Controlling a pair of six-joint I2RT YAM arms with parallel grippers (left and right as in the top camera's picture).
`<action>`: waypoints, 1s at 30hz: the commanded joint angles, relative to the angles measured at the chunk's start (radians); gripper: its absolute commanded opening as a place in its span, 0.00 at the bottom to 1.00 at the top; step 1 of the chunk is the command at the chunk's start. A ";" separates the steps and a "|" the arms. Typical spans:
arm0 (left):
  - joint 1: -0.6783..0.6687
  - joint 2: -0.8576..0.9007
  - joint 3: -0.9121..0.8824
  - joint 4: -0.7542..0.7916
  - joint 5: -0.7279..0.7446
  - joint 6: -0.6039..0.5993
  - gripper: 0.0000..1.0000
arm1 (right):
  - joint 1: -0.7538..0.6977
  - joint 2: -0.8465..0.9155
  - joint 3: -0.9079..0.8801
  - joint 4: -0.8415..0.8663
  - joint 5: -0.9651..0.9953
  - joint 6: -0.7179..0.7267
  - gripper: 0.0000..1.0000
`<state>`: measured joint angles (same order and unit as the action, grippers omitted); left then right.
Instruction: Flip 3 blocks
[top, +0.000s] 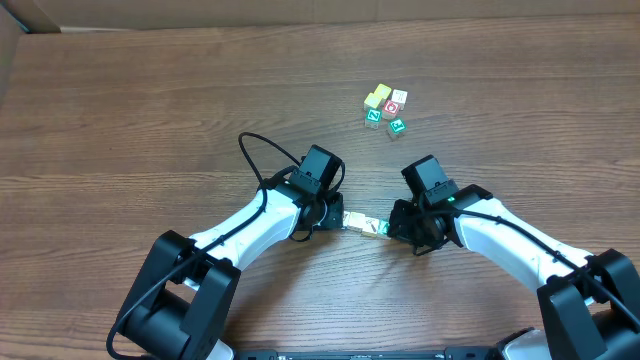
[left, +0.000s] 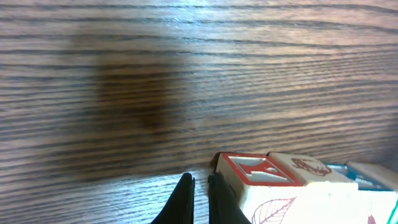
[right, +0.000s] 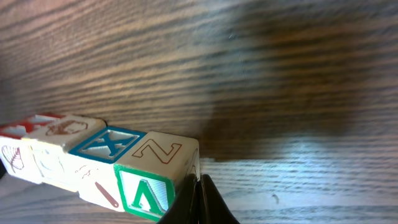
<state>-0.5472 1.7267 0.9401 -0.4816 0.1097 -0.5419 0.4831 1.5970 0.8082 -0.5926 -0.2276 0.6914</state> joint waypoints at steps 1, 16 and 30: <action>-0.002 0.014 -0.010 0.008 0.006 0.023 0.04 | 0.039 0.000 -0.004 0.015 -0.029 0.022 0.04; -0.002 0.014 -0.010 0.024 -0.040 0.034 0.04 | 0.121 0.000 -0.004 0.011 -0.018 0.146 0.04; -0.002 0.014 -0.010 0.060 -0.114 0.049 0.04 | 0.172 0.000 -0.004 -0.013 -0.018 0.214 0.04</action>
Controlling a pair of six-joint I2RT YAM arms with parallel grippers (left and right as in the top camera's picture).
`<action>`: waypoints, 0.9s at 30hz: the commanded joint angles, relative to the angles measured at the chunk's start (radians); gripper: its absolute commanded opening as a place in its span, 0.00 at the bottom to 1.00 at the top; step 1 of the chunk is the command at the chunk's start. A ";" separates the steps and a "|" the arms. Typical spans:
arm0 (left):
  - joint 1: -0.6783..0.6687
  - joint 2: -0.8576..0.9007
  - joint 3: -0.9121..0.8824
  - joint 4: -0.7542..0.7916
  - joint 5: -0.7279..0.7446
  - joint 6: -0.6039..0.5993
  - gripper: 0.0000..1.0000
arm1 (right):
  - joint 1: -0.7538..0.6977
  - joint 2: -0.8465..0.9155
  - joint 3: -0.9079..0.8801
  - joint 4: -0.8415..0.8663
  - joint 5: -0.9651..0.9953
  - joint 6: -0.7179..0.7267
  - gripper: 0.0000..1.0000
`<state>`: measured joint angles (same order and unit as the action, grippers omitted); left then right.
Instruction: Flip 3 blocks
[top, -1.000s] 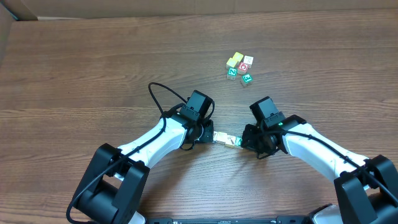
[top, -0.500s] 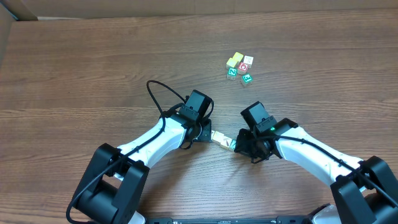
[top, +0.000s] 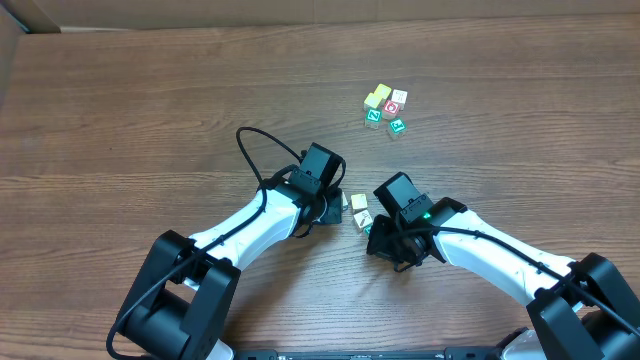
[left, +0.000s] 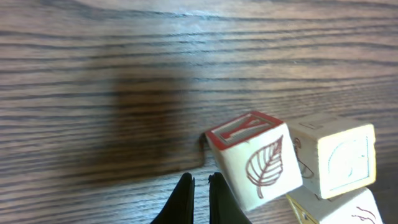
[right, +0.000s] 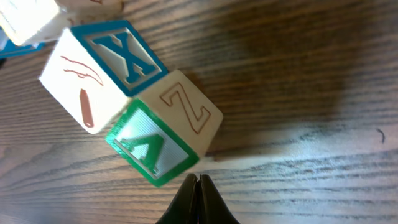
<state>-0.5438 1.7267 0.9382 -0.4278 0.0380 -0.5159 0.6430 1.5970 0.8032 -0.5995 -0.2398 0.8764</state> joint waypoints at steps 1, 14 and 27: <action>-0.005 0.014 -0.008 0.007 -0.051 0.023 0.04 | 0.015 0.000 0.001 -0.016 -0.005 0.040 0.04; 0.169 0.014 0.065 -0.048 0.059 0.015 0.04 | 0.034 -0.018 0.167 -0.303 0.088 -0.060 0.04; 0.293 0.032 0.269 -0.410 0.085 0.044 0.04 | -0.045 -0.016 0.322 -0.252 0.037 -0.199 0.35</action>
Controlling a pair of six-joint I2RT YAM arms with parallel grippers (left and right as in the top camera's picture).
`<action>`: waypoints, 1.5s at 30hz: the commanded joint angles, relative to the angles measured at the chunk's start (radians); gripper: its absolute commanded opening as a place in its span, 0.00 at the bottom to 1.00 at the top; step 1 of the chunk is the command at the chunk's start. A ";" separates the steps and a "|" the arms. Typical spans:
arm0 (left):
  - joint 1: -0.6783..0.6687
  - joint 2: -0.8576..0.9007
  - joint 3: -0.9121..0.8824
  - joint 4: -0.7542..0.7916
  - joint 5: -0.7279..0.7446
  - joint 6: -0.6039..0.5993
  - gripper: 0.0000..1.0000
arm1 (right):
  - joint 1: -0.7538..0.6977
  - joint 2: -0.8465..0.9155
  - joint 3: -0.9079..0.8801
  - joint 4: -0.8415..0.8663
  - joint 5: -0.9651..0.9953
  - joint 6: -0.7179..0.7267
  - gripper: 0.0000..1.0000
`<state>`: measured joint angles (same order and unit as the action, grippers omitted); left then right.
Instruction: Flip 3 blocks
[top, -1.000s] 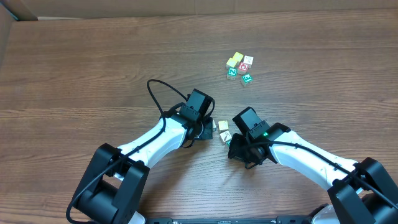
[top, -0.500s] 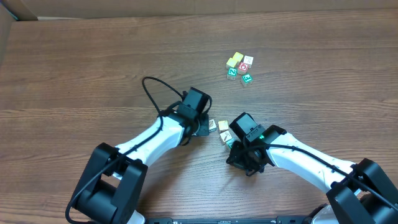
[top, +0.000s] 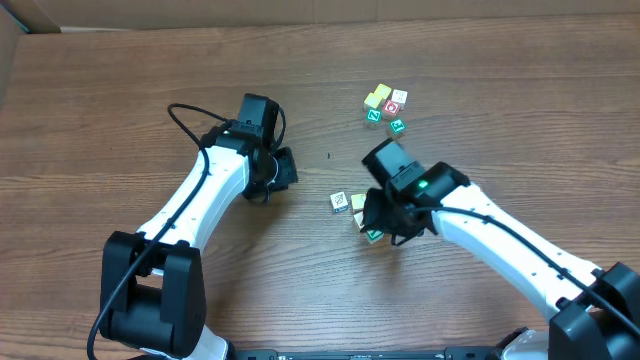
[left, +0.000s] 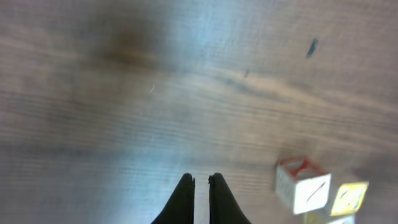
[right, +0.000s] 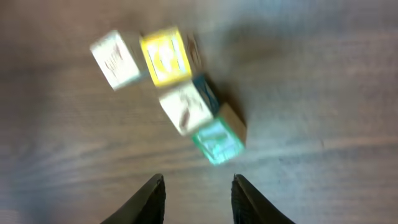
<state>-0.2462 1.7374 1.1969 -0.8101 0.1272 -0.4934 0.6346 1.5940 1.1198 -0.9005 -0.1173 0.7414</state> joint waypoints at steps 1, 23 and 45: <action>-0.005 0.029 0.010 -0.037 -0.003 0.022 0.04 | -0.042 -0.013 0.005 0.084 -0.132 -0.094 0.34; 0.146 0.106 0.010 -0.034 0.000 0.023 1.00 | 0.068 0.171 0.147 0.241 0.164 -0.328 0.50; 0.146 0.106 0.010 -0.023 0.000 0.022 1.00 | 0.152 0.340 0.173 0.299 0.248 -0.316 0.46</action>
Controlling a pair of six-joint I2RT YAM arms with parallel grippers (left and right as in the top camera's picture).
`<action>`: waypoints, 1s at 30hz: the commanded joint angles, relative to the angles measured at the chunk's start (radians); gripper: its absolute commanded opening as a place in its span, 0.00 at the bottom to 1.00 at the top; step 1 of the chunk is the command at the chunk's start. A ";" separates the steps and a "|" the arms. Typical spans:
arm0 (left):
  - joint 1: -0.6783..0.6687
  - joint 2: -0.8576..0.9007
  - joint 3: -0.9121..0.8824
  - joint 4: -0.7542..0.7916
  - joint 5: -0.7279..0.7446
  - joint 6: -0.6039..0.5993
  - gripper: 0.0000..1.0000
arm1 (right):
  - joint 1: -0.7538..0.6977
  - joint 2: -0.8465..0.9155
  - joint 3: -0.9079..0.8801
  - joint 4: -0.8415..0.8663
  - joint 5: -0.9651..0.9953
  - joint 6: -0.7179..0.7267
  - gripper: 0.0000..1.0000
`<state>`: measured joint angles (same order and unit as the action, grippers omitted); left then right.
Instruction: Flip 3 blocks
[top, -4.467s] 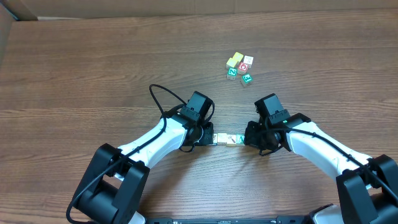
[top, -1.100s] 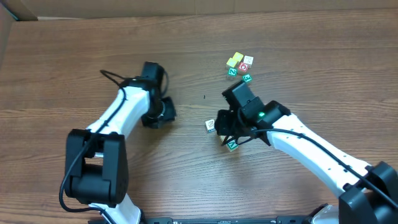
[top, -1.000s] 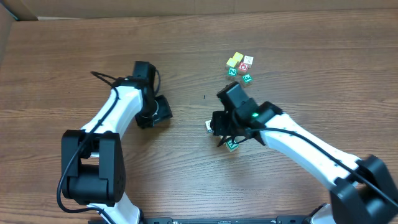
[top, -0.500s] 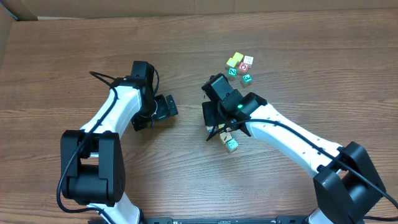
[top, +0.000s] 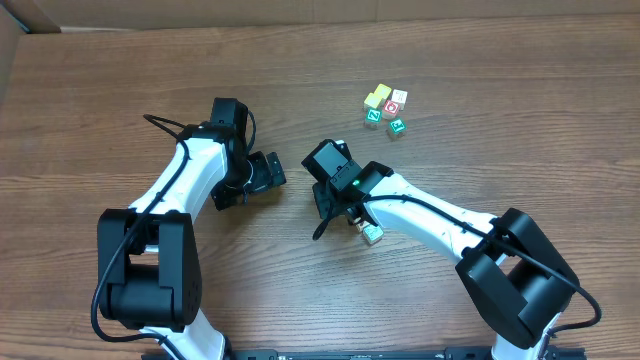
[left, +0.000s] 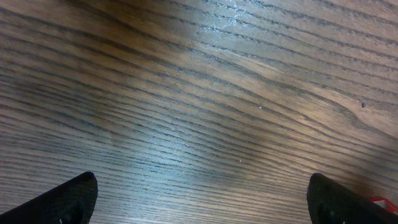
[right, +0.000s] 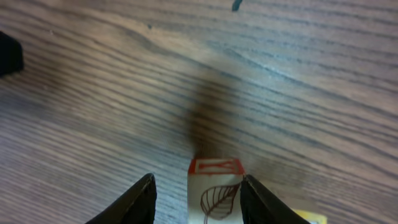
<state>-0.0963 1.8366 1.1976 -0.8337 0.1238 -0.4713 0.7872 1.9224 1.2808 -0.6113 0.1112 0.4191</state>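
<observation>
A white block with a red-framed top and a leaf on its side (right: 216, 188) stands between the fingers of my right gripper (right: 198, 180), which is open. Its right finger is at the block's edge and its left finger (right: 140, 200) stands apart. In the overhead view the right gripper (top: 335, 208) covers that block, and a green and tan block (top: 372, 235) shows just beyond it. A yellow corner (right: 309, 218) peeks in at the lower right. My left gripper (left: 200, 186) is wide open over bare wood, to the left (top: 254, 178).
Several small coloured blocks (top: 385, 108) lie in a cluster at the back right of the wooden table (top: 120, 90). A red block edge (left: 380, 201) shows at the right rim of the left wrist view. The left gripper's dark tip (right: 9, 53) appears in the right wrist view.
My left gripper was shut and is now wide open, a little further left. My right gripper has moved left and lower, and its open fingers now flank the leaf block.
Both grippers were shut at the two ends of a row of several blocks. Then the row had buckled and the blocks lay turned. Then the left arm was away to the left and the right gripper open above the cluster. It now straddles the leaf block.
</observation>
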 joint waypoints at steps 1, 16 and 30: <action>-0.004 0.007 0.010 0.001 0.004 0.000 1.00 | -0.001 0.012 0.012 0.014 0.020 0.005 0.46; -0.004 0.007 0.010 0.001 0.004 0.000 1.00 | 0.000 0.017 0.004 0.039 0.052 -0.001 0.48; -0.004 0.007 0.010 0.001 0.004 0.000 1.00 | 0.008 0.021 -0.011 0.034 0.057 -0.001 0.47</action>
<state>-0.0967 1.8366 1.1976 -0.8341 0.1238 -0.4713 0.7883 1.9388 1.2800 -0.5770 0.1505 0.4179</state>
